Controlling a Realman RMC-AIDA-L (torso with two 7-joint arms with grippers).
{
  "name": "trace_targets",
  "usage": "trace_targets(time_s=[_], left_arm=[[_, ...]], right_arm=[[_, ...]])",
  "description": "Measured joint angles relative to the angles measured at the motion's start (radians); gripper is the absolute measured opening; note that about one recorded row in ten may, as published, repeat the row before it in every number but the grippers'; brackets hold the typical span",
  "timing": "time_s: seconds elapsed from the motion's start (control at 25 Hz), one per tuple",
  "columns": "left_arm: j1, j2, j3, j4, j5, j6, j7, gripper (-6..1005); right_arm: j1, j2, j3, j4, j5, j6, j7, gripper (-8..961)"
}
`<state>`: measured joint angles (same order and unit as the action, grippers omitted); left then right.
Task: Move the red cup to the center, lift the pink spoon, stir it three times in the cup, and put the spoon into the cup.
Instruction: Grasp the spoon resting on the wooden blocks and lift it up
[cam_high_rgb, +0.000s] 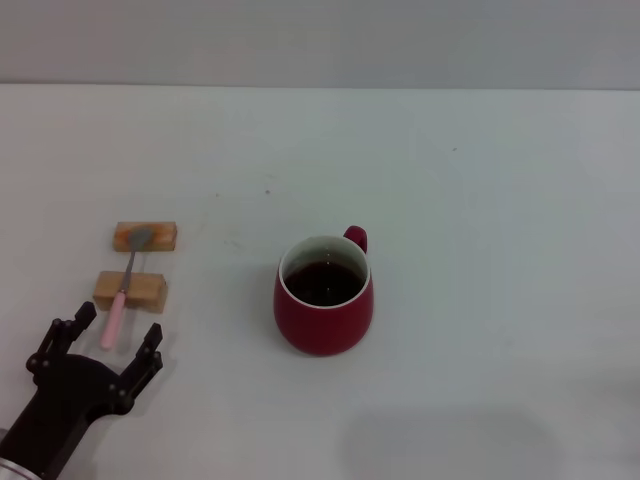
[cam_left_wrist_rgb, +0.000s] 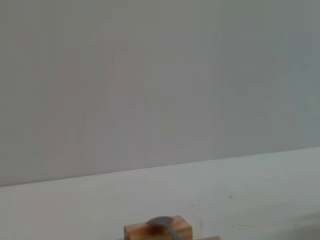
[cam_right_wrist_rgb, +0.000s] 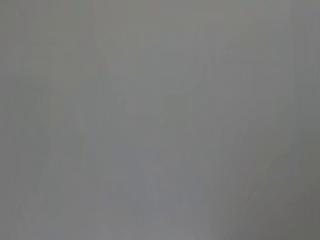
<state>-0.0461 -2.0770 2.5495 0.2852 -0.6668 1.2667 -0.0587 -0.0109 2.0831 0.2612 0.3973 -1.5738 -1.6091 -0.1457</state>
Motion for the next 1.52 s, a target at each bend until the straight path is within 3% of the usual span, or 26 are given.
trace_targets(time_s=[0.64,0.96,1.52], left_arm=[[-0.001,0.000,0.000,0.002,0.000,-0.001,0.001,827],[-0.002,0.000,0.000,0.002,0.000,-0.001,-0.001,679],[0.002,0.001,-0.002,0.006,0.000,-0.005,-0.004,668]], right_arm=[[0.002,0.000,-0.009,0.000,0.001,0.000,0.000,-1],[0.001,0.000,-0.011,0.000,0.003,0.000,0.000,-1],[0.000,0.000,-0.011,0.000,0.000,0.004,0.000,-2]])
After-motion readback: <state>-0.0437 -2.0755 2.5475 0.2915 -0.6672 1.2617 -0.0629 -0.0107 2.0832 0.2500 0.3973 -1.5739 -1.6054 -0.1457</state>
